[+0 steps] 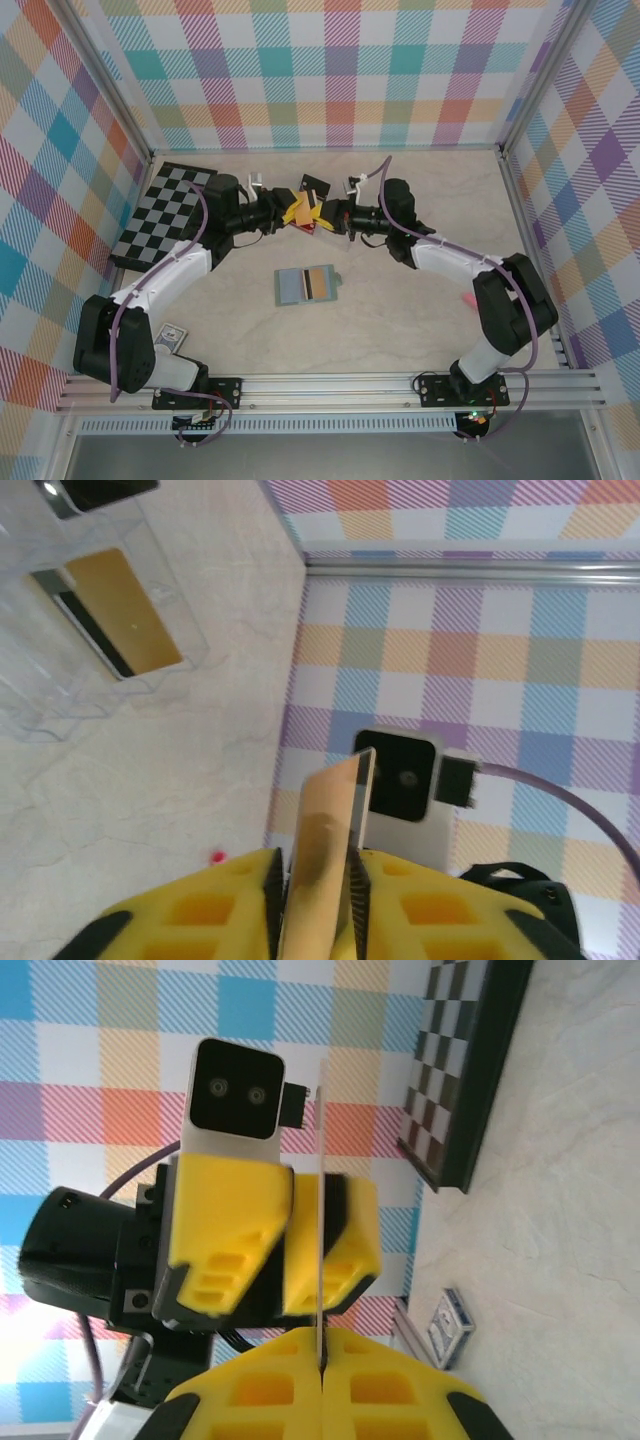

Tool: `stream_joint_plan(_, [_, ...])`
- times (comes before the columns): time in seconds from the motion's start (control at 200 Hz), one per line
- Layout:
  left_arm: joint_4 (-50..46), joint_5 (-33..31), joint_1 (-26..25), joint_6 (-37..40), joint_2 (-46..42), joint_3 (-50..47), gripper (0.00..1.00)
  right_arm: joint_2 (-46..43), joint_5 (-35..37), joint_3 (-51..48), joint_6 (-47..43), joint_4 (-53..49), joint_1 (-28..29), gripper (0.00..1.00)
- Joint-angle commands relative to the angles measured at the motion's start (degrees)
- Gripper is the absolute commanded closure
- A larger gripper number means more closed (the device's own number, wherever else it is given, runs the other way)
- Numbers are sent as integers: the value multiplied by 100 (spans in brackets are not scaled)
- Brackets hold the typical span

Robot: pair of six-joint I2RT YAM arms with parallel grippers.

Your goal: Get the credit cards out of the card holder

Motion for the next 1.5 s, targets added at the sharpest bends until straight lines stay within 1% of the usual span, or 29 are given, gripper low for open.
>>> stream_joint_plan(0.0, [-1099, -453, 18, 674, -208, 243, 51, -415, 336, 411, -1714, -1809, 55, 100])
stream_joint_plan(0.06, [-1888, -671, 26, 1063, -160, 439, 38, -503, 586, 709, -2734, -2684, 53, 100])
stream_joint_plan(0.16, [-2731, -778, 112, 1538, -3, 727, 23, -482, 1062, 1171, -4003, -3719, 32, 100])
stream_joint_plan(0.26, [-3380, -1184, 166, 1995, 71, 938, 13, -325, 1505, 1672, -4990, -4532, 0, 100])
stream_joint_plan(0.335, [-3661, -1427, 184, 2415, 73, 1043, 7, -161, 1859, 2049, -5737, -5119, -29, 100])
stream_joint_plan(0.365, [-3798, -1549, 185, 2591, 68, 1095, 4, -100, 1892, 2160, -6015, -5300, -56, 100])
stream_joint_plan(0.44, [-4117, -1834, 185, 3020, 61, 1194, 0, 72, 1675, 2471, -6775, -5735, -146, 100])
stream_joint_plan(0.555, [-4353, -2179, 193, 3421, 20, 1207, 0, 327, 1817, 2952, -7803, -6445, -258, 100])
stream_joint_plan(0.575, [-4366, -2217, 193, 3469, 3, 1194, 0, 352, 1847, 3007, -8112, -6527, -267, 100])
stream_joint_plan(0.62, [-4407, -2299, 193, 3563, -6, 1175, 0, 384, 1992, 3083, -8489, -6642, -286, 100])
stream_joint_plan(0.775, [-4445, -2300, 202, 3778, 28, 1093, 0, 634, 2072, 3412, -9679, -7081, -480, 100])
stream_joint_plan(0.97, [-4224, -2232, 200, 3724, 22, 805, 0, 1270, 2290, 3945, -10890, -7569, -549, 100])
stream_joint_plan(1.1, [-4113, -2061, 202, 3608, 92, 727, 0, 1647, 2363, 4246, -11239, -7644, -637, 100])
stream_joint_plan(1.22, [-4116, -1892, 198, 3546, 152, 718, 0, 2000, 2273, 4634, -11308, -7706, -748, 100])
stream_joint_plan(1.345, [-4262, -1881, 202, 3644, 210, 805, 0, 2395, 2368, 5038, -11478, -7894, -784, 100])
stream_joint_plan(1.5, [-4366, -2056, 202, 3693, 148, 806, 0, 2729, 2452, 5356, -11615, -8190, -847, 100])
